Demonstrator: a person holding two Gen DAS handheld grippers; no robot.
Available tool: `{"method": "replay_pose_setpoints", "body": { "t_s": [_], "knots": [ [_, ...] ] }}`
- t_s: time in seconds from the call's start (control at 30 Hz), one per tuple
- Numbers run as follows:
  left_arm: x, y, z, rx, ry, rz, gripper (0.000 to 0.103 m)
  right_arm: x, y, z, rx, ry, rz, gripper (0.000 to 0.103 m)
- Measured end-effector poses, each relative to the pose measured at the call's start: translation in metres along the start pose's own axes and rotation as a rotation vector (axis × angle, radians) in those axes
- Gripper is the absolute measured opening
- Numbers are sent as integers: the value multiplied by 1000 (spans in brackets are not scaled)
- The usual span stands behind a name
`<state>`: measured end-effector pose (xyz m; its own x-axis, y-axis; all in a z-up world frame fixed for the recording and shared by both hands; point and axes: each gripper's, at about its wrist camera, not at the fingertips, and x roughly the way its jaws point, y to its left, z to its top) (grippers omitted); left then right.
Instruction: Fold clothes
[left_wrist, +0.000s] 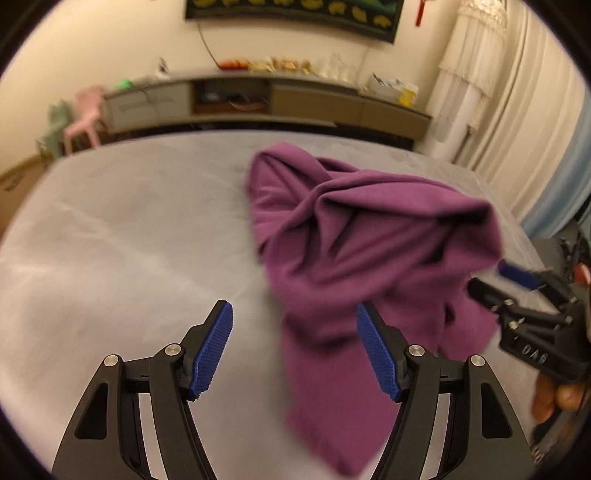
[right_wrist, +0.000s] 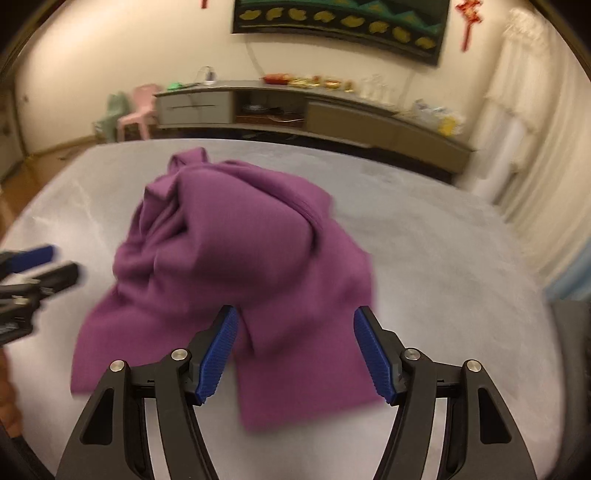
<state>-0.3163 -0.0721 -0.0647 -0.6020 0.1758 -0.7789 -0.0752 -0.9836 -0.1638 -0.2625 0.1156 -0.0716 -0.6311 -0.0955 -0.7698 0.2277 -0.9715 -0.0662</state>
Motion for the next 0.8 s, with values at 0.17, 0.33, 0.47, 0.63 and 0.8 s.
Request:
{"method": "replay_pose_setpoints", "body": {
  "t_s": [0.17,0.33,0.47,0.63,0.8],
  "knots": [
    [57,6,44,11,112,-7,1,-20,-35,22,61,-90,98,0],
    [-79,83,71,-234,-288,-168,1,-118,-89,43,159,-364,142,0],
    [-49,106,51,-234,-115,-67,1,-100,-97,25,208,-260,226,13],
    [6,78,22,-185,53,-84,36,12,-49,2,138,116,256,52],
    [26,5,21,-39,45,-115,66,53,-25,-10,82,175,171,49]
  ]
}}
